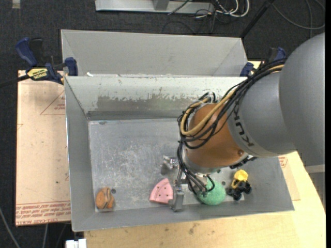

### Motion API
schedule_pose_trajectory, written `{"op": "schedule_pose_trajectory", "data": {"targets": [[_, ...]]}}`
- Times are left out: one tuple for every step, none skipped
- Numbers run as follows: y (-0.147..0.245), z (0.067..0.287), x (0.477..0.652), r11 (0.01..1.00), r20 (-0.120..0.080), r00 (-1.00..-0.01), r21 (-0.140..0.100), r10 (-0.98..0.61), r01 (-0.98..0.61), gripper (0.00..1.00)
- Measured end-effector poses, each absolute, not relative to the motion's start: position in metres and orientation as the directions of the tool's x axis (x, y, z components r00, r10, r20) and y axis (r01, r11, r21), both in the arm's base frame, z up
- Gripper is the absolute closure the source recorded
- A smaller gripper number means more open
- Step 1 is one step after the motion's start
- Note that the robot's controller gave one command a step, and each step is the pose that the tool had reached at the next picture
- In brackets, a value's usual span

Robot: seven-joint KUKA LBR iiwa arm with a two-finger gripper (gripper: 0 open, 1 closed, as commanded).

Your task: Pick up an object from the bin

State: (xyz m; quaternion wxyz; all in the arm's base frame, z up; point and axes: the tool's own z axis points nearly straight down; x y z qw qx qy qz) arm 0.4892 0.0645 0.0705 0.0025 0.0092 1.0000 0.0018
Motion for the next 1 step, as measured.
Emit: {"op": "schedule_pose_trajectory", "data": {"targets": [[0.0281, 0.0702, 0.491, 1.0, -0.004, -1.0, 0.0, 0.028, 0.028, 0.0]]}}
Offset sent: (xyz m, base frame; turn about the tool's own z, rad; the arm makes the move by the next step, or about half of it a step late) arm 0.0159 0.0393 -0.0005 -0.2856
